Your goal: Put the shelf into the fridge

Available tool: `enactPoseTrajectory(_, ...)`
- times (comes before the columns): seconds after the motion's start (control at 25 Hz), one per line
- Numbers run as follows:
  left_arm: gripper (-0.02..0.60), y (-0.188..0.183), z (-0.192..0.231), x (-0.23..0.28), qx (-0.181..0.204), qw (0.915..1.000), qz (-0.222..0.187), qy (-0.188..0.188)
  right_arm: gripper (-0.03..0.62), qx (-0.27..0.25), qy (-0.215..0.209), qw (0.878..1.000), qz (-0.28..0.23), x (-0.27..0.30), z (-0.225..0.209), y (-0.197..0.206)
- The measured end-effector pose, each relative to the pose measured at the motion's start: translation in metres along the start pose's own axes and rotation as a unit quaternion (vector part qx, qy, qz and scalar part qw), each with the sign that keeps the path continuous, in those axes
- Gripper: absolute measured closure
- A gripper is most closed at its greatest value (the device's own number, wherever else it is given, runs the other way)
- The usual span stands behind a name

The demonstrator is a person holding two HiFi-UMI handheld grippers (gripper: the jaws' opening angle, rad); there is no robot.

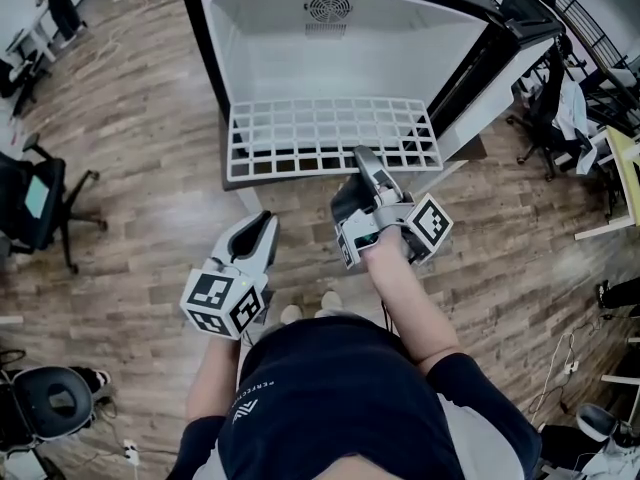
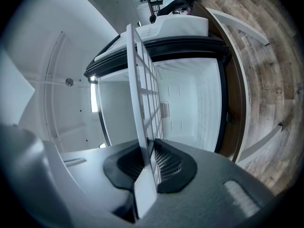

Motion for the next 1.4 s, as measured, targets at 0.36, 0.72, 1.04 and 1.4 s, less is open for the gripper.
enactPoseTrajectory(0.36,0.525,0.0,0.001,0.009,-0.003,1.0,0.0,-0.001,0.55,0.012,-0.002,1.0,0.007,0.002,-0.003,-0.008)
enactPoseTrajectory(0.72,0.523,0.0,0.001,0.014,-0.004,1.0,0.0,-0.003,0.551,0.011,0.002,1.0,0.007,0.006,-0.003,-0.011)
enactPoseTrajectory(1.04,0.523,0.001,0.005,0.009,-0.007,0.9999,-0.002,-0.013,0.554,-0.006,0.011,1.0,-0.007,0.008,-0.004,-0.011)
enactPoseTrajectory(1.4,0.522,-0.005,0.012,0.01,0.0,0.9995,-0.009,-0.029,0.558,-0.016,0.033,0.999,-0.013,0.008,-0.007,-0.012)
Point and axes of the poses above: the fingertips, and each gripper's own axes: x forward along the fingers, z to its left, y out of its underside, the point moved 6 cm from there along -x, backward along the fingers, and after that the axes turned 11 degrees about y, right-handed, at the moved point
